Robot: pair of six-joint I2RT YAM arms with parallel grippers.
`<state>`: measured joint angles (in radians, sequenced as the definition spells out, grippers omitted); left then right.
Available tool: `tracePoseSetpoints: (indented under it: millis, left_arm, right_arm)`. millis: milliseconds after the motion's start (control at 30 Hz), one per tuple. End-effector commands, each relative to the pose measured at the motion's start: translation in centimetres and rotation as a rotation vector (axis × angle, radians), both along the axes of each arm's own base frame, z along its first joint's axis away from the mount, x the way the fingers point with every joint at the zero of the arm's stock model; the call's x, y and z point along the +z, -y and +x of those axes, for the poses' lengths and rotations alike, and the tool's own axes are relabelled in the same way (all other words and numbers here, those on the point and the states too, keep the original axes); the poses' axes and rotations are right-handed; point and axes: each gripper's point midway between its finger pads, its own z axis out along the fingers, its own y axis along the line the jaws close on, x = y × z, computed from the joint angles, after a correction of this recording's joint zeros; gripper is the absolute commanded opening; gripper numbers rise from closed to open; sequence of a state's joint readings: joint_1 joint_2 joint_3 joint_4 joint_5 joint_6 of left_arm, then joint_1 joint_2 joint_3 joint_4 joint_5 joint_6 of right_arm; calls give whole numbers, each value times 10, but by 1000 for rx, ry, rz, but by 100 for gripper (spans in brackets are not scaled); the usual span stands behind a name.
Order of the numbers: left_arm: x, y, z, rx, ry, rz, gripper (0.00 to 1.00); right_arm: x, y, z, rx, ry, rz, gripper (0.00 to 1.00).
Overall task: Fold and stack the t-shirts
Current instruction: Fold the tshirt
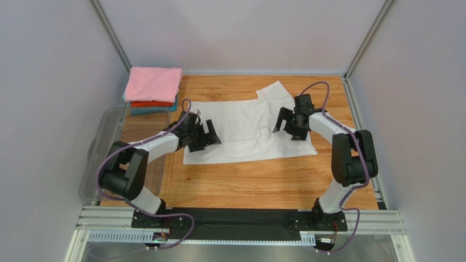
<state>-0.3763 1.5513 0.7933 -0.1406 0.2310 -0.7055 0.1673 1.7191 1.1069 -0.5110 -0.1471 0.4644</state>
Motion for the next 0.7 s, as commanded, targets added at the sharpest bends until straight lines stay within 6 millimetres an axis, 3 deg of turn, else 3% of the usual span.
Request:
tracePoseSetpoints:
  millis: [0,167,400,633,667]
  left_arm:
    - [7,13,4,-11,41,-49,100]
    - [-10,13,-16,-16,-3,-35,100]
    - [-23,20,-70,-53,-54,-12,100]
    - [-21,-1,-111,5,-58,47,100]
    - [-19,-6,-115,13,-46,52,100]
  right_arm:
    - [-17,3,-3,-46,-19,-8,100]
    - [-38,12,-32,-105,-58,-27,100]
    - [-46,37,-103,-214,-98,-68,100]
    - [-43,61,-164,-299,-120,-133,100]
    - [-50,65,-176,-325,-136,-145,100]
